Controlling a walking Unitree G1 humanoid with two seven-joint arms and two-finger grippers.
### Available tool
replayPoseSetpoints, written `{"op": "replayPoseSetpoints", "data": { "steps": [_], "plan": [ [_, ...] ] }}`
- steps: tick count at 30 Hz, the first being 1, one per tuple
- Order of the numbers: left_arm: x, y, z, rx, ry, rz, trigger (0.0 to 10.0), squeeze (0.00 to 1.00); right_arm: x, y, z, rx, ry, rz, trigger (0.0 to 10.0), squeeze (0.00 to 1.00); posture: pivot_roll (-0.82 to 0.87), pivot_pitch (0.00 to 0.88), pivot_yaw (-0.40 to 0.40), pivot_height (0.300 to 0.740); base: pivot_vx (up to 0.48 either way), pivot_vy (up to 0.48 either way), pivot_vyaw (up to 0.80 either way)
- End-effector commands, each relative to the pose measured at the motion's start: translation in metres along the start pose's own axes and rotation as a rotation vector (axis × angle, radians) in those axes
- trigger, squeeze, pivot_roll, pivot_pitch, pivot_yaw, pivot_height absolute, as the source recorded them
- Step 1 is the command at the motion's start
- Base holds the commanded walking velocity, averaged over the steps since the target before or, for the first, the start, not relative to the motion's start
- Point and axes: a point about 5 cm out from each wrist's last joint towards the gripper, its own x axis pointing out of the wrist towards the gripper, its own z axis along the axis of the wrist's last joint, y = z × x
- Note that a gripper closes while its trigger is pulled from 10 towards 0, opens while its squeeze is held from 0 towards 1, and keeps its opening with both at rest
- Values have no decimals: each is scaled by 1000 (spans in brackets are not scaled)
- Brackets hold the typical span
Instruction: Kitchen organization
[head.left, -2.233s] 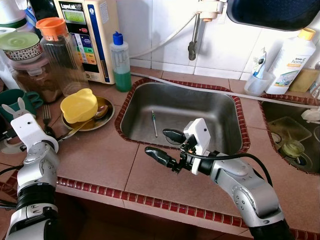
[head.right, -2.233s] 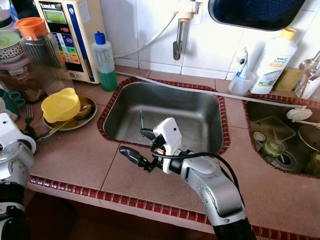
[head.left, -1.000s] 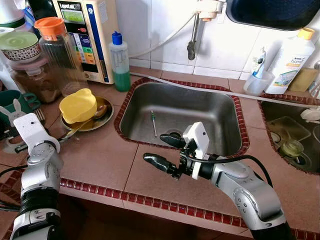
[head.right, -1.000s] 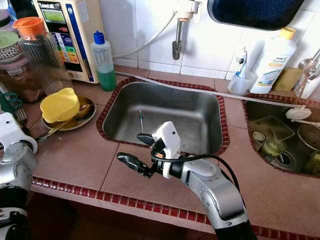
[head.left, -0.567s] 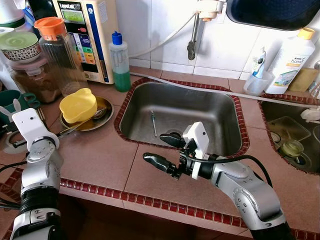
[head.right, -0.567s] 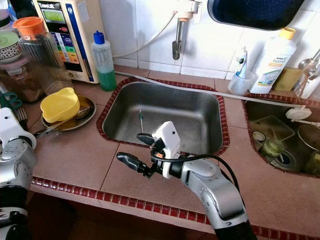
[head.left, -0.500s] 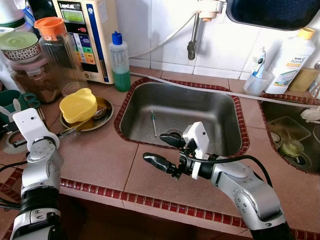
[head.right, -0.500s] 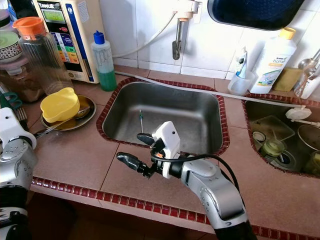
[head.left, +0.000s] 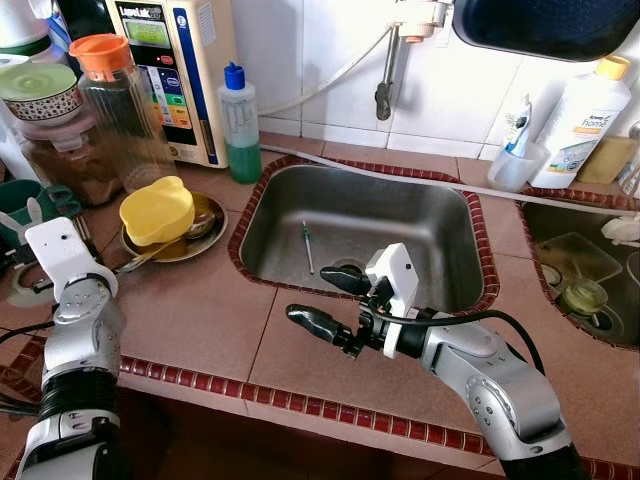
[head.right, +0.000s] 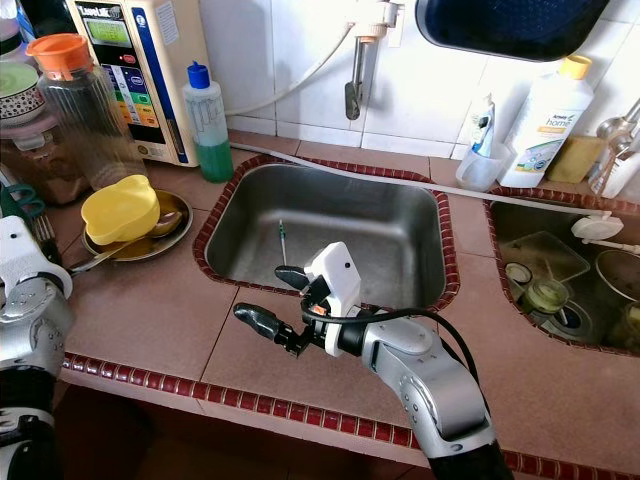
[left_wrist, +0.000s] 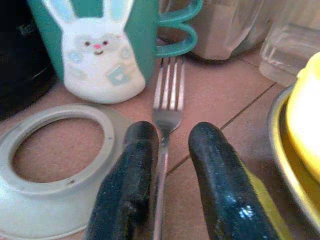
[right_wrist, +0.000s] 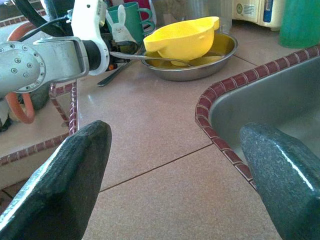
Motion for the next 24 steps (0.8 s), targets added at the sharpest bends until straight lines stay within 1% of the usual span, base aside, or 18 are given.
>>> {"op": "replayPoseSetpoints", "data": {
  "steps": [1,3,4,5,15,16,24],
  "plan": [
    [2,0,4,14,-12,12,10000,1000,0,4,3,-20,-6,14,10000,0,71,32,15,740,0,0,0],
    [3,-1,4,14,-8,9,10000,1000,0,4,3,-20,-5,13,10000,0,70,32,15,740,0,0,0],
    [4,-1,4,15,-5,8,10000,839,0,4,3,-20,-5,13,10000,0,69,33,16,740,0,0,0],
    [4,-1,3,17,-1,9,10000,0,0,4,3,-21,-4,12,10000,0,68,33,16,740,0,0,0],
    [6,0,-3,27,17,16,10000,0,-2,5,2,-16,-3,5,10000,0,65,42,17,740,0,0,0],
    [6,0,-6,31,34,17,10000,0,-2,5,2,-15,-4,6,10000,0,64,43,17,740,0,0,0],
    [6,-1,-16,37,83,3,10000,0,-3,5,3,-16,-1,2,10000,0,58,46,17,740,0,0,0]
  ]
}}
